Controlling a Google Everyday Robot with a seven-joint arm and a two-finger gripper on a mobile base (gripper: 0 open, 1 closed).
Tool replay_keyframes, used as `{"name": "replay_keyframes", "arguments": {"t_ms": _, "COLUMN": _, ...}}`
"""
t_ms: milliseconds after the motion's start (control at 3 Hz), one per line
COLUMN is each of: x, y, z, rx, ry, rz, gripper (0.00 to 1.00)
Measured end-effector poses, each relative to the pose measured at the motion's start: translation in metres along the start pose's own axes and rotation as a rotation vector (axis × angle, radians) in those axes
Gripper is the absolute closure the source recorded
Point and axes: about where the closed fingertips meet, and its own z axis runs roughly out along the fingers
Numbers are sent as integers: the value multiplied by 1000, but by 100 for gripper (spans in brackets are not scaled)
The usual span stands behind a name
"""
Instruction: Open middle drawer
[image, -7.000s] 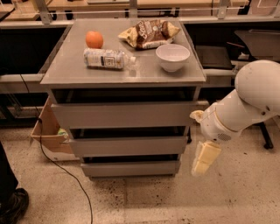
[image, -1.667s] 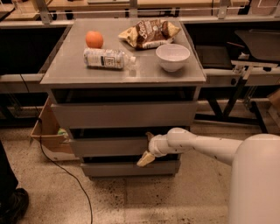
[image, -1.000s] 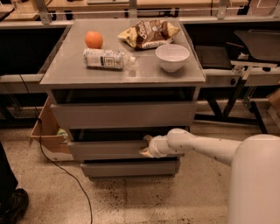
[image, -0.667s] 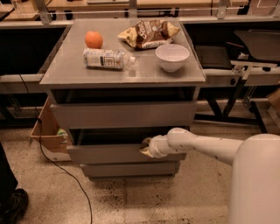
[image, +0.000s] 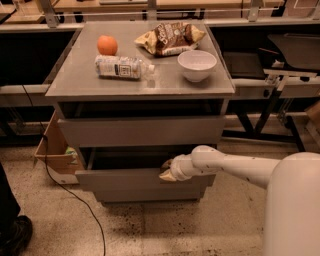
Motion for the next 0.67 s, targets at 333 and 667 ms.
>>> {"name": "replay_keyframes", "arguments": {"t_ms": 333, "x": -3, "y": 11, "z": -6, "rx": -25, "ry": 5, "rz": -3, "gripper": 100}}
{"name": "replay_keyframes", "arguments": {"t_ms": 667, "x": -6, "y": 23, "z": -12, "rx": -52, "ry": 12, "rz": -7, "gripper": 100}}
